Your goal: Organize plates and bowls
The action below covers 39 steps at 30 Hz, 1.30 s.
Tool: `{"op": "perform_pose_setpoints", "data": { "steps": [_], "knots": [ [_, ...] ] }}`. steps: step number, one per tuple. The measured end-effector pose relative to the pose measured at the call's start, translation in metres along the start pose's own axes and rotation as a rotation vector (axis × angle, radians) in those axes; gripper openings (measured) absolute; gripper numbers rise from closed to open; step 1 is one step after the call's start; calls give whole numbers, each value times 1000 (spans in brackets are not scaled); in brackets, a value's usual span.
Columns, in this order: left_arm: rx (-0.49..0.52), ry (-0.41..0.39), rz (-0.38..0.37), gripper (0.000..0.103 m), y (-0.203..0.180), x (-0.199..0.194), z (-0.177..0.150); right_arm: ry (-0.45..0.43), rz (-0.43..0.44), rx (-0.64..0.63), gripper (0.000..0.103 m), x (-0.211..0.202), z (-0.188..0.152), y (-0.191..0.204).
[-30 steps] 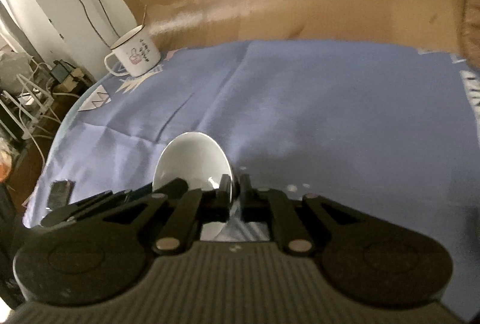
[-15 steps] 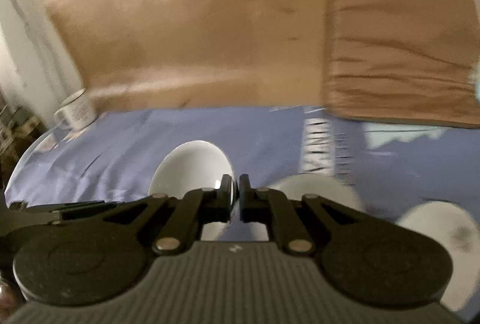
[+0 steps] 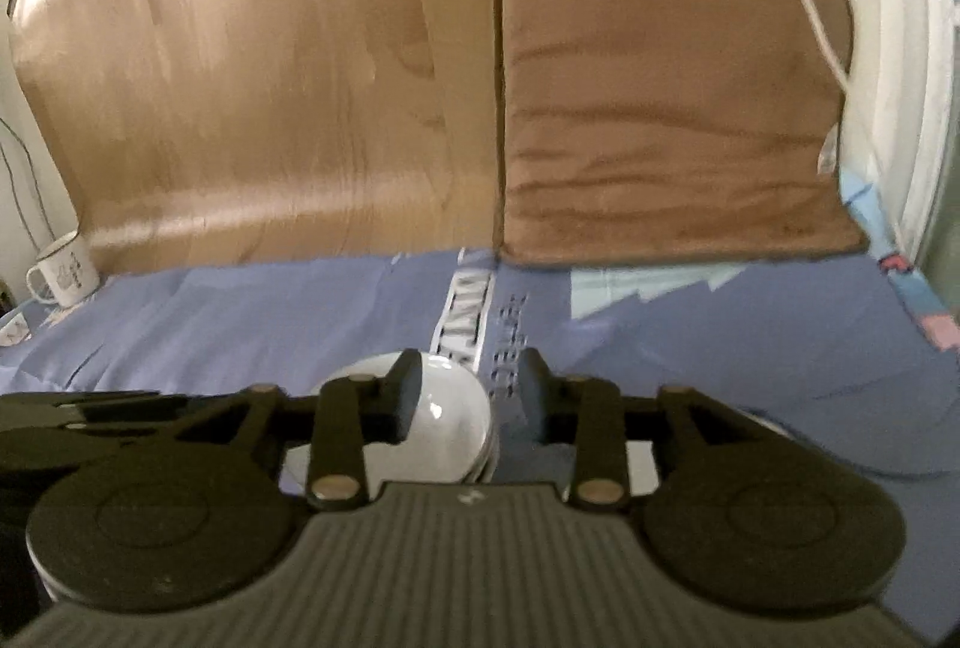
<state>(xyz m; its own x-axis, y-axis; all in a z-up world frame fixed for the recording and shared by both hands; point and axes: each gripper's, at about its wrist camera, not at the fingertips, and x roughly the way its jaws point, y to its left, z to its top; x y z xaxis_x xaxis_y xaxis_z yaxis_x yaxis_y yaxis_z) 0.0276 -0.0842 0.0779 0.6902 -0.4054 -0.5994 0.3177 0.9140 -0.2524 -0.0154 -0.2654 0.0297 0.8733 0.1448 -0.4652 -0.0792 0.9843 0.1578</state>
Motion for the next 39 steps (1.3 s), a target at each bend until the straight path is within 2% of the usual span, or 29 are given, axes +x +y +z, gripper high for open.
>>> {"op": "perform_pose_setpoints", "data": {
  "steps": [5,11,17,21,26,29,30,33,35,39],
  "knots": [
    [-15,-35,32,37,13,-15,-5,-57,32,57,38,-10,-8,-3],
    [8,-21,78,41,18,-25,-27,-90,61,132,38,-36,-36,8],
    [52,-8,117,47,16,-28,-48,-53,68,195,39,-50,-66,21],
    [63,9,143,49,21,-25,-60,-9,60,202,39,-45,-78,26],
    [96,28,226,55,29,-20,-73,19,43,217,41,-40,-88,27],
    [130,10,274,60,29,-20,-78,35,34,225,44,-34,-97,24],
    [130,8,276,60,29,-20,-78,12,34,219,44,-34,-101,25],
    [140,6,288,65,27,-18,-79,-10,20,186,45,-36,-104,29],
    [138,10,300,81,27,-17,-79,-13,16,179,45,-35,-104,31],
    [123,22,294,85,30,-14,-76,-17,19,189,46,-35,-103,29]
  ]
}}
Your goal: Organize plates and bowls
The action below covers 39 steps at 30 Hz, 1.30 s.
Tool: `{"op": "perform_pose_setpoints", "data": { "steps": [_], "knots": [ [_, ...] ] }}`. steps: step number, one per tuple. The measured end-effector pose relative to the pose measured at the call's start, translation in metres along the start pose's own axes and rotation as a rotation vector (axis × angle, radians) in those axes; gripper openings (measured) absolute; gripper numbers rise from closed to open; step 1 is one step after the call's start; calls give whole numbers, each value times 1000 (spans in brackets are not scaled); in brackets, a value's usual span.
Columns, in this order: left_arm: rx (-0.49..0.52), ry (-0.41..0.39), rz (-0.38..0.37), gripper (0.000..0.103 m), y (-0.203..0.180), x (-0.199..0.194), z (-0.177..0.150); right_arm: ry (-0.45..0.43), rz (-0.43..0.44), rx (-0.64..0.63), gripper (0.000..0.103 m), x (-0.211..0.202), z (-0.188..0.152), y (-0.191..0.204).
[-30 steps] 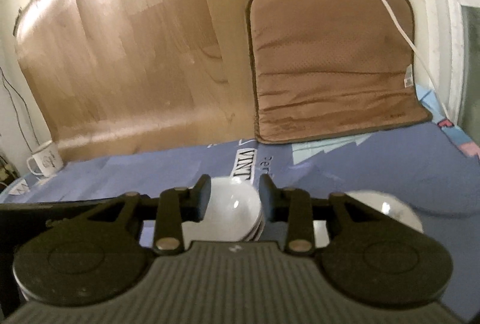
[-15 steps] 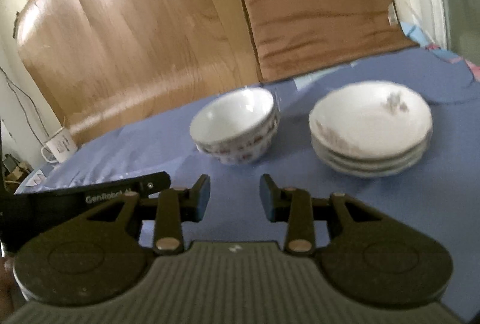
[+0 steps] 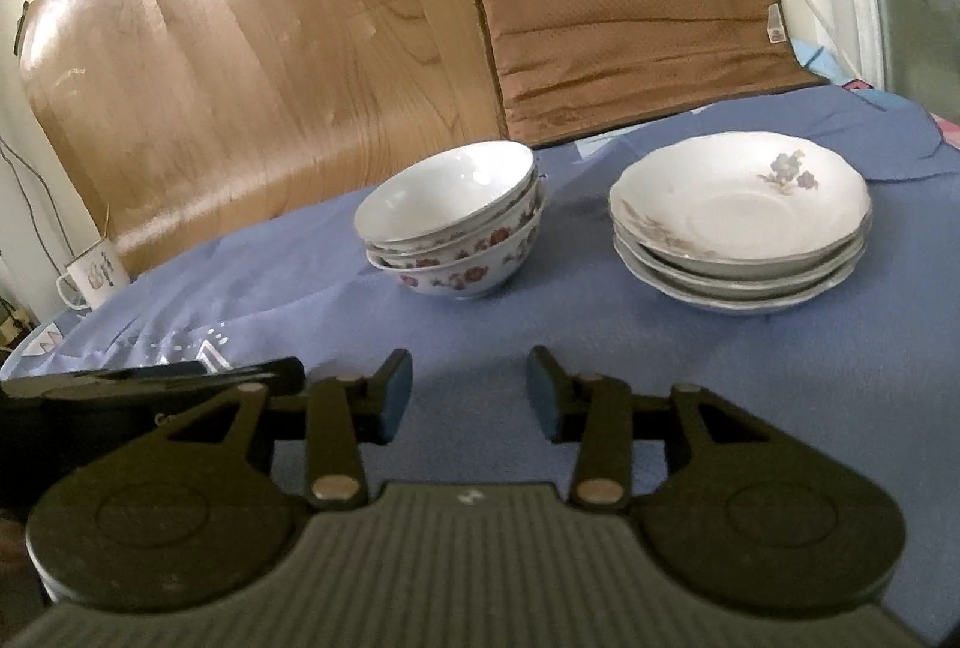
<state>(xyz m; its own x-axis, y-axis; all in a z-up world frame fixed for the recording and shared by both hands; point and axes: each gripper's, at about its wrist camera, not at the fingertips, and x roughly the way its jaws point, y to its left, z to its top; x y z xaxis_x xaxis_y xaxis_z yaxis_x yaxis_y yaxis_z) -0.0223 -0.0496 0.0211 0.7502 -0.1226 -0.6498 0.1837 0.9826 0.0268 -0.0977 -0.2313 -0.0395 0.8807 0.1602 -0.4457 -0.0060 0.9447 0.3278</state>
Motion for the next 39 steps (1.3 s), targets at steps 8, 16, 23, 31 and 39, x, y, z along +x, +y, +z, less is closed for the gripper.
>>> {"op": "perform_pose_setpoints", "data": {
  "steps": [8,16,23,31,39],
  "knots": [
    [0,11,9,96,0,1,-1,-1,6,11,46,0,-1,0],
    [2,27,3,103,2,4,0,-2,9,14,50,0,-1,1],
    [-2,24,4,103,2,4,0,-2,18,15,53,0,-1,0],
    [4,14,-2,103,-2,0,-5,-3,36,23,58,0,-1,-3],
    [16,14,-8,103,-5,-2,-6,-3,60,42,65,-2,0,-7]
  ]
}}
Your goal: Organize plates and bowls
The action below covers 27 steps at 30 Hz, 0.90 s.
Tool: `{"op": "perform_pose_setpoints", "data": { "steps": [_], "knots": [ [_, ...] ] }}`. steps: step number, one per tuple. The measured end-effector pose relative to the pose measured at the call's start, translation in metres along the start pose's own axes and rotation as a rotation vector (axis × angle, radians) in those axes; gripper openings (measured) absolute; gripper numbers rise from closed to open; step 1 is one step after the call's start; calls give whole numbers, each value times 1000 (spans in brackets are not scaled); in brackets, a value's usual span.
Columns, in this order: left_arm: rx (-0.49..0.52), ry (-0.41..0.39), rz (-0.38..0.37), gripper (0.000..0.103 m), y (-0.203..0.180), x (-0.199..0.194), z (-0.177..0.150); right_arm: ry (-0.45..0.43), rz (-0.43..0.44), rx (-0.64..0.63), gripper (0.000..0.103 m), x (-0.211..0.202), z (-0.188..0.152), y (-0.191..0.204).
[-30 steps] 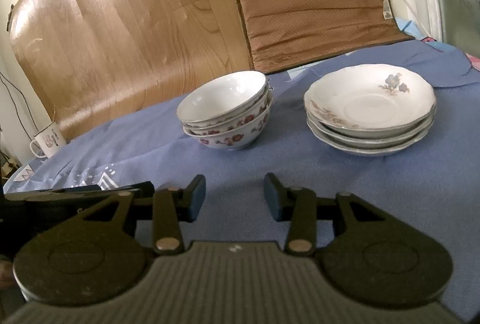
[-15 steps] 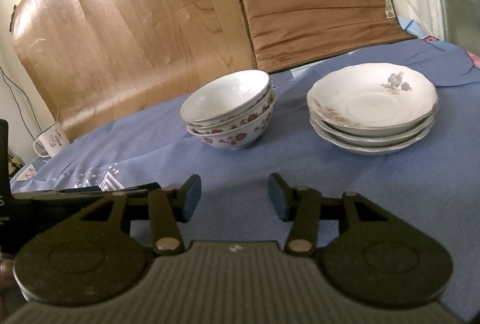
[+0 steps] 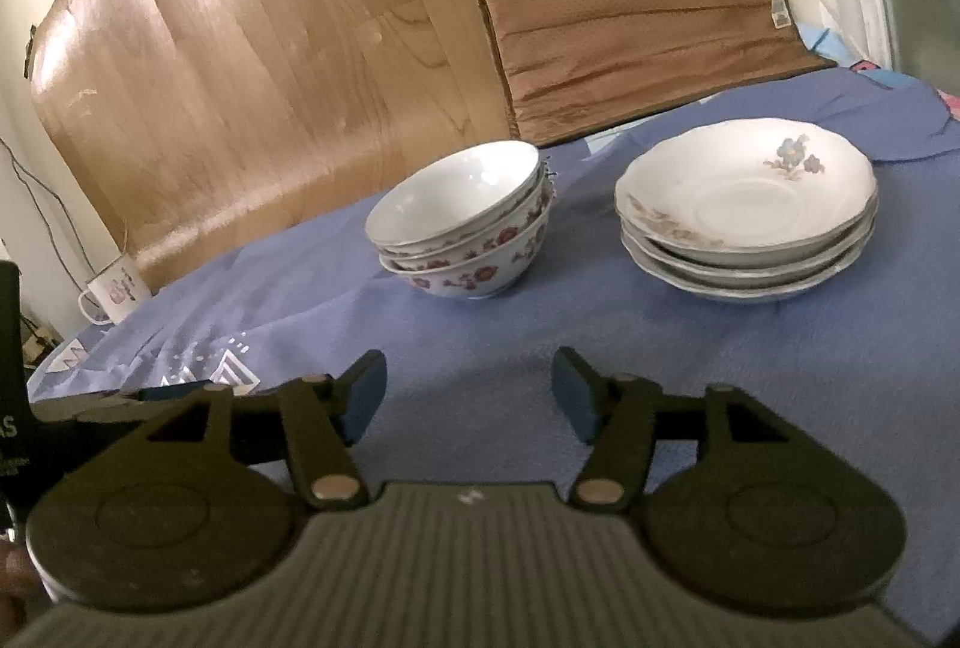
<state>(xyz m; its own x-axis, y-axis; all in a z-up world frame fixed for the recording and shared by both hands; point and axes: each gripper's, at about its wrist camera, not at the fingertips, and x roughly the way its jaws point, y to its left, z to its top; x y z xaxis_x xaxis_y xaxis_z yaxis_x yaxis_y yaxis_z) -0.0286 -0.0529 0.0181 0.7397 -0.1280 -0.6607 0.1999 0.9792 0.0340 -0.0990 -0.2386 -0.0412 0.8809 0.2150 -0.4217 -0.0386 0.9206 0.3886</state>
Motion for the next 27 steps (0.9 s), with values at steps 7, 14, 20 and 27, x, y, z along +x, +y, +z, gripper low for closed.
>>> {"op": "perform_pose_setpoints", "data": {
  "steps": [7,14,20,27],
  "knots": [
    [21,6,-25,103,3,-2,0,16,11,1,65,-1,4,-4],
    [-10,46,-111,102,11,-5,9,21,67,-82,62,-20,36,-10],
    [-196,48,-300,95,18,-11,52,37,99,-101,44,-15,105,-21],
    [-277,141,-404,73,2,19,83,301,134,-28,24,57,143,-38]
  ]
}}
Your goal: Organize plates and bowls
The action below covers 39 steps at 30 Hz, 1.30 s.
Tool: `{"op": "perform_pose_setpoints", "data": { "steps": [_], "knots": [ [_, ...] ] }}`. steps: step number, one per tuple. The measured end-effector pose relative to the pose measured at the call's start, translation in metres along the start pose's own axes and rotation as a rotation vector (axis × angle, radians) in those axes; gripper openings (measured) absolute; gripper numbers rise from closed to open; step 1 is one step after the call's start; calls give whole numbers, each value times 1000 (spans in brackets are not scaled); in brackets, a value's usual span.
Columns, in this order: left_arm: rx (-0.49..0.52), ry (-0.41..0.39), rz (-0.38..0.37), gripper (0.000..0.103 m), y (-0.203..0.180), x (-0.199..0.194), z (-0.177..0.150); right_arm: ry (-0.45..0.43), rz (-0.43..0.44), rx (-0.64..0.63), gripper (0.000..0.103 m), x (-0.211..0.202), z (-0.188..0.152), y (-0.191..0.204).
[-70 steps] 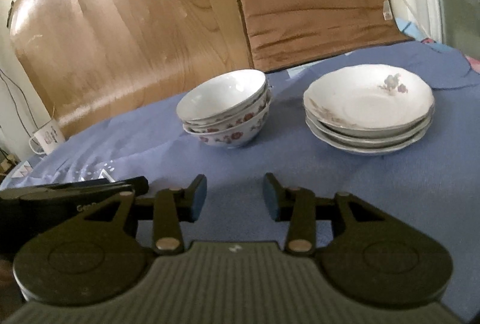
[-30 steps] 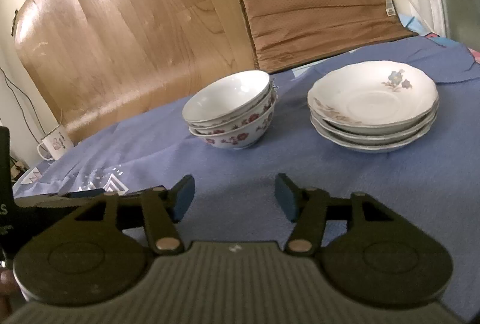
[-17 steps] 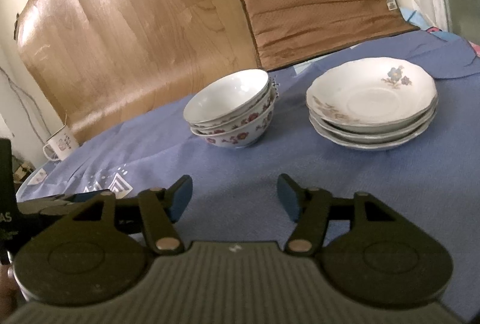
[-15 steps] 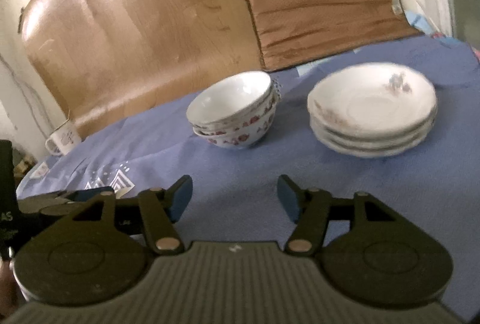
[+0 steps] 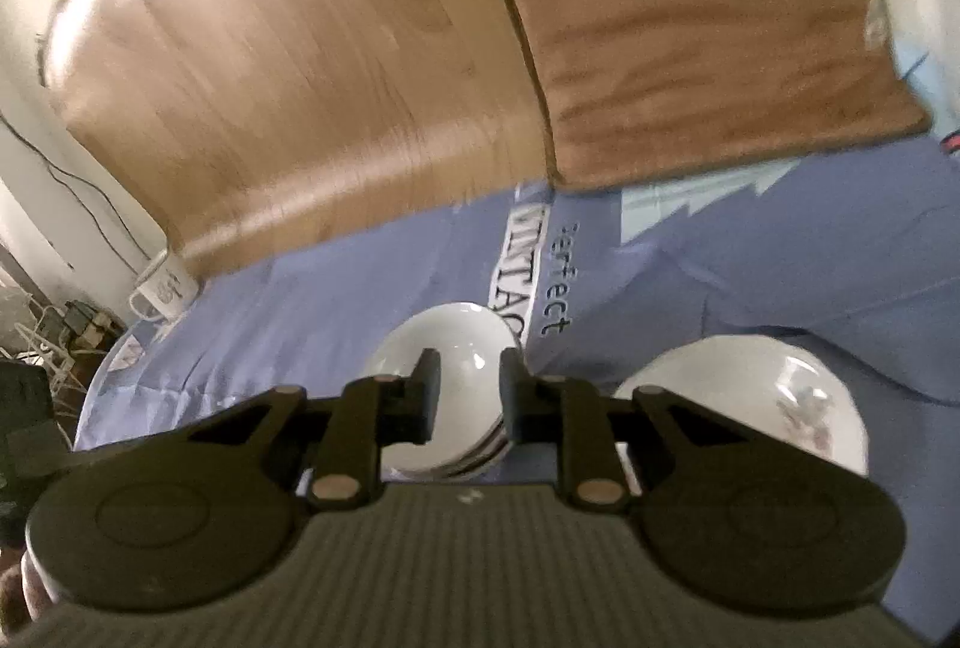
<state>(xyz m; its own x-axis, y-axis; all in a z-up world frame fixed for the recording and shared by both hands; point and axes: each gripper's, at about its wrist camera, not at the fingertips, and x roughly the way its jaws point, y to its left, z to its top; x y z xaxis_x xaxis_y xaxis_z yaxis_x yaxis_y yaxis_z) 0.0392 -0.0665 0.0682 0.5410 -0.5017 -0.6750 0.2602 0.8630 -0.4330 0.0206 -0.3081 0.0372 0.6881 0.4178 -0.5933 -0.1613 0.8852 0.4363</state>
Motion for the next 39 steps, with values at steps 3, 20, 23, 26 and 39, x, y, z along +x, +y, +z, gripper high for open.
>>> {"op": "perform_pose_setpoints", "data": {
  "steps": [3,20,23,26,39],
  "knots": [
    [-40,23,-2,70,4,15,4,70,4,-8,24,16,5,-1],
    [-168,85,-86,34,5,33,-3,169,14,-29,22,32,3,-1],
    [-119,64,-106,34,-17,23,2,112,20,-18,22,10,9,-4],
    [-68,80,-140,34,-45,28,5,58,-2,-20,22,-18,14,-12],
    [111,164,-158,43,-113,77,-22,25,-146,112,27,-56,-10,-80]
  ]
}}
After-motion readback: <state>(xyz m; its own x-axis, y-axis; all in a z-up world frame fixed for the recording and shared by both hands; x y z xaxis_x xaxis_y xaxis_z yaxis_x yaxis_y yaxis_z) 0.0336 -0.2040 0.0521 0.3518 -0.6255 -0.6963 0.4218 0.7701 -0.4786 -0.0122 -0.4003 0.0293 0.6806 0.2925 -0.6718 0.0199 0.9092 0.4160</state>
